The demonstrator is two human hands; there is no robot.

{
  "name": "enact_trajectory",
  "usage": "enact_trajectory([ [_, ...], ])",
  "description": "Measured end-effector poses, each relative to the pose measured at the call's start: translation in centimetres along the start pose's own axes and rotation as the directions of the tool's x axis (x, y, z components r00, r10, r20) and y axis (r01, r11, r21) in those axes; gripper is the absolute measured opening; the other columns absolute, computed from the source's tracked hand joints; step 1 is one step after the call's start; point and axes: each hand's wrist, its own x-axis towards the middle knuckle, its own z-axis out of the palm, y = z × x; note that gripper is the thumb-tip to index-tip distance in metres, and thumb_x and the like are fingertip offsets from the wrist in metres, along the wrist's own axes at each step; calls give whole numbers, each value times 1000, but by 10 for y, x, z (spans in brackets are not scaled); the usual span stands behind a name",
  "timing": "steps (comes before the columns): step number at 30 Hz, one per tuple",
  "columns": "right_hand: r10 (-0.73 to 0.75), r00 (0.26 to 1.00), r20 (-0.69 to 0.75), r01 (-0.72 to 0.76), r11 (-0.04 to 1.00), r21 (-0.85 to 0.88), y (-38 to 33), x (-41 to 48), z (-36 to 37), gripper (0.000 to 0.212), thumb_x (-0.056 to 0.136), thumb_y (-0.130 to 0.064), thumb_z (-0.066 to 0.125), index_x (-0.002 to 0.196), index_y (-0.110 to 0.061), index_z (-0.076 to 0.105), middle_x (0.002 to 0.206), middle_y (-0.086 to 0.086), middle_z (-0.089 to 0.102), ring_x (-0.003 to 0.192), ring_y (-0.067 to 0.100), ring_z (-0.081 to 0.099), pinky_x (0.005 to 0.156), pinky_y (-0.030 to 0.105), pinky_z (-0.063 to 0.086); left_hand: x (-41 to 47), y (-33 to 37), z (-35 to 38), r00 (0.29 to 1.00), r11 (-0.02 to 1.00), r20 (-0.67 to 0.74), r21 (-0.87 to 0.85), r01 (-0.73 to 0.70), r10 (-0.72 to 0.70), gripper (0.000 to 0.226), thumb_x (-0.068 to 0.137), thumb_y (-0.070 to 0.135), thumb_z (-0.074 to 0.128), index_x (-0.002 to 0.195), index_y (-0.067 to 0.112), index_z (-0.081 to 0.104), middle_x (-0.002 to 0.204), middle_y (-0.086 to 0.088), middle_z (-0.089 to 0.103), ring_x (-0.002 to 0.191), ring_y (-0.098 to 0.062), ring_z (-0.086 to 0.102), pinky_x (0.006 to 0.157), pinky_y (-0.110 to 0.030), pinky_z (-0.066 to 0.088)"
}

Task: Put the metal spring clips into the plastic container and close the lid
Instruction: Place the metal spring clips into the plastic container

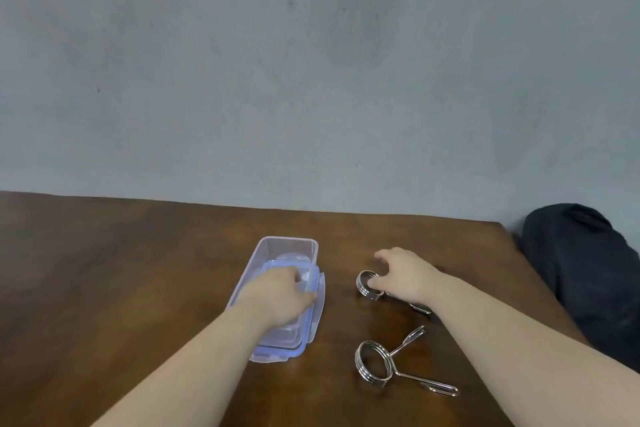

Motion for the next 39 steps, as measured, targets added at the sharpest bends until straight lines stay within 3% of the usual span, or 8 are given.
enact_trajectory([
  [3,4,999,43,0,995,-98,1,3,10,85,84,-57,65,154,-22,35,156,8,42,141,31,41,112,48,39,-6,0,10,999,997,-24,76,-27,29,47,90,53,50,130,28,53,88,8,66,84,-16,63,69,-29,45],
  [9,-8,1000,30,15,964,-266,1,3,28,73,83,-67,58,143,-27,47,138,3,56,127,29,52,108,53,36,-16,1,21,995,969,-60,239,-60,77,19,96,28,43,79,26,51,66,6,55,59,-13,53,47,-27,35],
  [15,34,999,14,-29,956,-293,7,3,27,64,69,-73,65,115,-29,57,114,-4,64,111,25,58,100,51,38,-10,0,21,989,898,22,417,-140,144,8,88,16,53,82,21,54,70,0,60,67,-23,62,66,-36,57],
  [22,193,980,-52,-191,981,45,46,-11,6,51,58,-63,78,89,-31,55,89,-8,67,82,14,63,73,38,55,-3,10,16,973,796,45,567,-212,228,29,84,4,50,108,19,56,79,0,63,71,-27,56,66,-32,38],
  [26,229,952,-203,-157,935,316,46,-17,-22,46,63,-55,86,88,-25,63,84,-2,69,77,16,64,70,36,49,5,13,20,956,786,22,565,-253,292,59,85,1,48,139,25,46,111,0,73,92,-29,67,70,-31,39],
  [29,150,936,-317,3,900,437,14,-21,-58,42,69,-51,86,99,-30,65,95,-12,70,87,6,65,70,29,46,14,17,24,937,776,2,559,-291,349,63,85,-1,47,142,26,43,107,-2,74,80,-32,61,80,-33,41],
  [34,-57,954,-296,157,933,325,-56,-14,-86,46,66,-54,87,102,-32,68,91,-17,66,85,5,63,78,33,52,28,20,39,950,939,-73,191,-287,305,56,90,10,58,141,28,48,117,2,71,109,-21,64,112,-35,30],
  [39,-137,984,-110,153,976,152,-80,14,-54,51,61,-60,85,97,-29,70,83,-7,67,78,16,64,70,36,52,30,12,43,904,904,-63,100,-415,422,45,93,15,52,136,28,57,121,-5,64,111,-22,58,95,-29,45],
])
